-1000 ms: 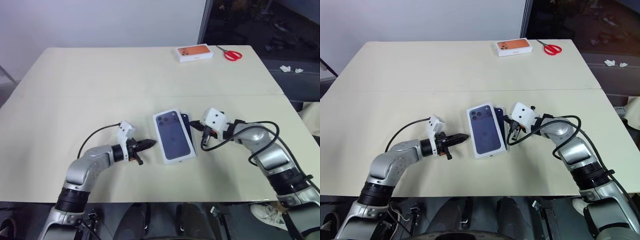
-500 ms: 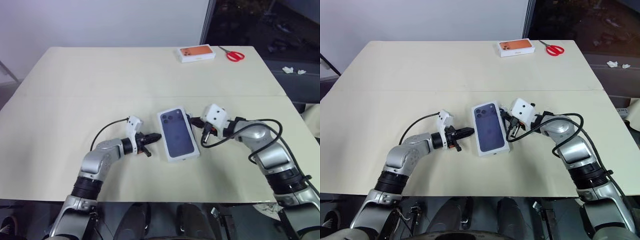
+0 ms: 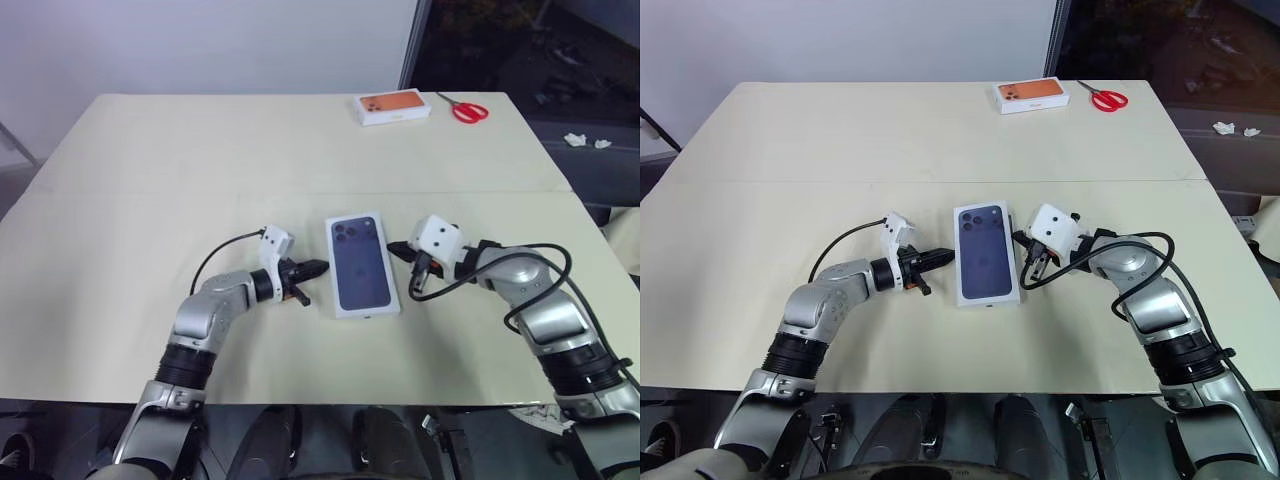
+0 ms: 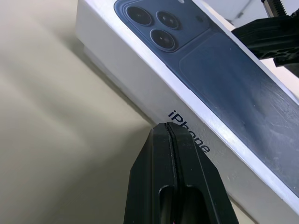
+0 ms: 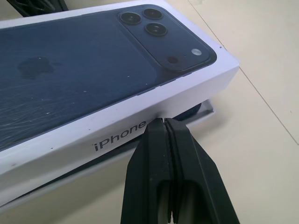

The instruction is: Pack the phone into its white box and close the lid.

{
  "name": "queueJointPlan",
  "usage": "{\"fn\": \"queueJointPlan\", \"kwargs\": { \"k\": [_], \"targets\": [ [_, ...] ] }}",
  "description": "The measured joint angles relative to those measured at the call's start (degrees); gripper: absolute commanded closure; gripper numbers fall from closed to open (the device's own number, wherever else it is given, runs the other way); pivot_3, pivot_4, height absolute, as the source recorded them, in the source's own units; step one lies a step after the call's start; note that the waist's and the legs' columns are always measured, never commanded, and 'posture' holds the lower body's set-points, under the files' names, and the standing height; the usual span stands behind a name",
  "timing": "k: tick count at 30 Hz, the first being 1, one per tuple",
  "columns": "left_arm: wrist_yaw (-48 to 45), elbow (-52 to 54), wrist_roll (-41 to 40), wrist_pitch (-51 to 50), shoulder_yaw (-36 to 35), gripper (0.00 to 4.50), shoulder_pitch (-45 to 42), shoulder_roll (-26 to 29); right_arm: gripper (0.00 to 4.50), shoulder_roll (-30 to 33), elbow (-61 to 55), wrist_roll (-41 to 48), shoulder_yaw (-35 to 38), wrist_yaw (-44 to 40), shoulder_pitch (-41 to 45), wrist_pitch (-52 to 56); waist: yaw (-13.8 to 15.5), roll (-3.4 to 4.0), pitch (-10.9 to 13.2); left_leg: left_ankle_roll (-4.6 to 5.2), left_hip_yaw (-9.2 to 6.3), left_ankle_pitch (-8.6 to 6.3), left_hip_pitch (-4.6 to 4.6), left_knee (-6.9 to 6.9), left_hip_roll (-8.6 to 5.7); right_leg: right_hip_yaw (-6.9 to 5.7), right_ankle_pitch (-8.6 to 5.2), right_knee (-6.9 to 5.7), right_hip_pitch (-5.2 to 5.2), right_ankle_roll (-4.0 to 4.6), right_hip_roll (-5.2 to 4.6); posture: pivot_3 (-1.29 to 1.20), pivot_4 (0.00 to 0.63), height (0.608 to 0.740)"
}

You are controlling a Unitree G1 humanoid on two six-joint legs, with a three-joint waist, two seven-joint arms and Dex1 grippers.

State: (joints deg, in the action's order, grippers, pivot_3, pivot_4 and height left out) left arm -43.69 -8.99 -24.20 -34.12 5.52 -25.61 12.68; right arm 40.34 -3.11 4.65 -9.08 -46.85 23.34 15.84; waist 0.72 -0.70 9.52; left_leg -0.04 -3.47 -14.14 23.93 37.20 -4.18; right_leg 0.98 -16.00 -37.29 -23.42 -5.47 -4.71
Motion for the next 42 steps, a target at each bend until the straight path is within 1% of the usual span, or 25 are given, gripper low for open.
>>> {"fn": "queueJointPlan", "kwargs": {
  "k": [7,13,22,27,34,42],
  "targets": [
    [0.29,-0.41,0.2,0.01,0.0,4.5,-0.13,-1.19,4.45,-0.03,0.27,-1.23,0.43,0.42,-0.13,-0.02,-0.01,0.0,0.0,-0.01,0.0,0.01,0.0,0.0,0.0,0.0,0.0,0.0,0.0,0.0,0.0,0.0,0.15,0.74],
    [0.24,-0.42,0.5,0.01,0.05,4.5,-0.38,-1.58,4.45,-0.02,0.27,-2.36,0.41,0.2,-1.89,-0.08,-0.03,0.0,0.0,-0.02,0.0,0.01,0.0,0.01,0.0,0.0,0.0,-0.01,0.0,0.0,0.01,0.0,0.15,0.74],
    [0.53,-2.27,2.46,1.28,0.4,4.5,-1.63,-1.96,4.45,-1.08,1.08,-3.9,0.36,0.53,-1.84,-0.18,-0.05,0.0,0.0,-0.02,0.0,0.01,-0.01,0.02,0.0,0.0,0.0,-0.03,0.0,0.0,0.02,0.0,0.15,0.74],
    [0.8,-2.29,2.43,1.34,-0.09,4.5,-1.71,-2.05,4.45,-2.11,2.34,-4.86,0.11,1.24,-0.35,-0.32,-0.07,0.0,0.0,-0.03,0.0,0.02,-0.01,0.02,0.0,0.01,0.0,-0.05,-0.01,0.0,0.03,0.0,0.15,0.74],
    [1.89,-2.1,0.41,-0.46,-2.42,4.5,-2.4,-4.3,4.45,-2.28,3.27,-5.77,-0.56,0.93,0.79,-0.3,-0.05,-0.01,0.0,-0.03,0.01,0.02,-0.01,0.04,-0.01,0.0,0.0,-0.05,0.0,0.0,0.03,0.0,0.15,0.74],
    [2.03,-1.45,-0.04,-0.71,-2.11,4.5,-2.02,-3.68,4.45,-3.27,4.52,-7.63,-1.8,1.68,2.5,-0.5,-0.12,0.0,0.0,-0.05,0.0,0.03,-0.02,0.03,0.0,0.0,0.0,-0.07,-0.01,0.0,0.04,0.0,0.15,0.74]
  ]
}}
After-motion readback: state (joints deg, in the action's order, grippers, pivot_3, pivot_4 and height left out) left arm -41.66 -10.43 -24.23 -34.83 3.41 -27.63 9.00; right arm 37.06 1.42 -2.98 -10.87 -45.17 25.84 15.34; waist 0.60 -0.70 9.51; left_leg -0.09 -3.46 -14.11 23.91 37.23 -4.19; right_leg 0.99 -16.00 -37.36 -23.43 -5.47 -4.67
